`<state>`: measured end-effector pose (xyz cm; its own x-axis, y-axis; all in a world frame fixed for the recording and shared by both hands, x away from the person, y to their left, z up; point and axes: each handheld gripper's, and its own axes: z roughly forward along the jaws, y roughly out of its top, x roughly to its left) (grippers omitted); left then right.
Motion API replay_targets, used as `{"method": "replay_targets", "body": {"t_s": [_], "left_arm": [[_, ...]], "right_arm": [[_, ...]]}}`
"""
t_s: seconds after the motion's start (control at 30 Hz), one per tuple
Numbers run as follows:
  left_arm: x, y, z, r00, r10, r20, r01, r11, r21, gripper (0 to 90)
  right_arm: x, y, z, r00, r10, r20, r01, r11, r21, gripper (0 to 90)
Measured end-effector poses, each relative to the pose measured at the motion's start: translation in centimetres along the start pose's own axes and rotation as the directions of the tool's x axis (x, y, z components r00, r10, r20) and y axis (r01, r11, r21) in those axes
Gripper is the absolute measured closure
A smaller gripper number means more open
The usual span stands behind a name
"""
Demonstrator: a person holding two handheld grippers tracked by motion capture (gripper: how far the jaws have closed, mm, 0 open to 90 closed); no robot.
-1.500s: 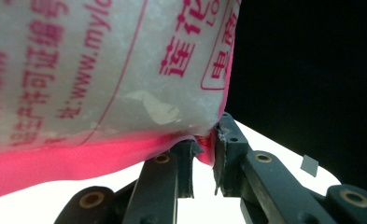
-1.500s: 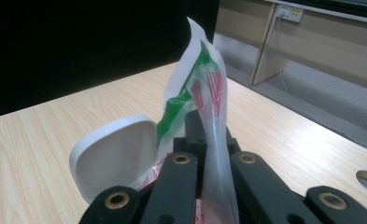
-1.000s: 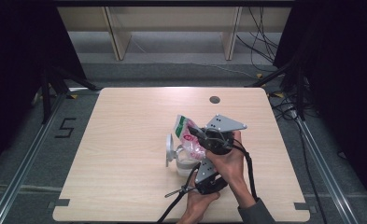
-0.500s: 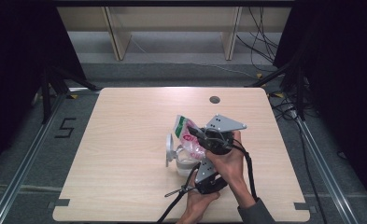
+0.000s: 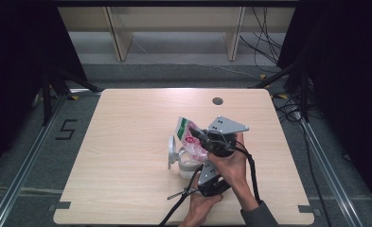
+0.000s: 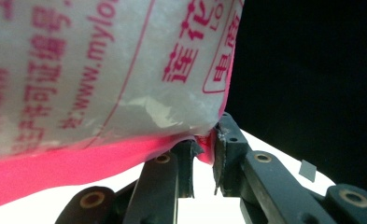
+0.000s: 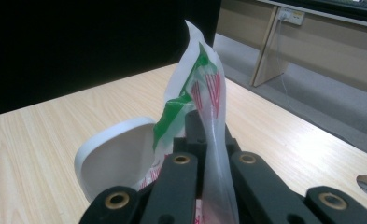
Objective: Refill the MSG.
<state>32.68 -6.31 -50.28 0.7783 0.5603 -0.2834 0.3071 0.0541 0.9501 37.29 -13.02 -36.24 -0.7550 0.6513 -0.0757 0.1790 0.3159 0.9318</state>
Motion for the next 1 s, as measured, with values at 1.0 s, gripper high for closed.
{"method": "replay_targets", "body": {"t_s": [1.0], "left_arm": [[0.15,-0.17,0.23,0.9997,-0.017,0.014,0.017,0.9998,0.004,79.4]], "right_arm": [[-0.36,-0.26,0.63,0.9998,0.009,-0.015,-0.009,0.999,0.031,90.0]]}}
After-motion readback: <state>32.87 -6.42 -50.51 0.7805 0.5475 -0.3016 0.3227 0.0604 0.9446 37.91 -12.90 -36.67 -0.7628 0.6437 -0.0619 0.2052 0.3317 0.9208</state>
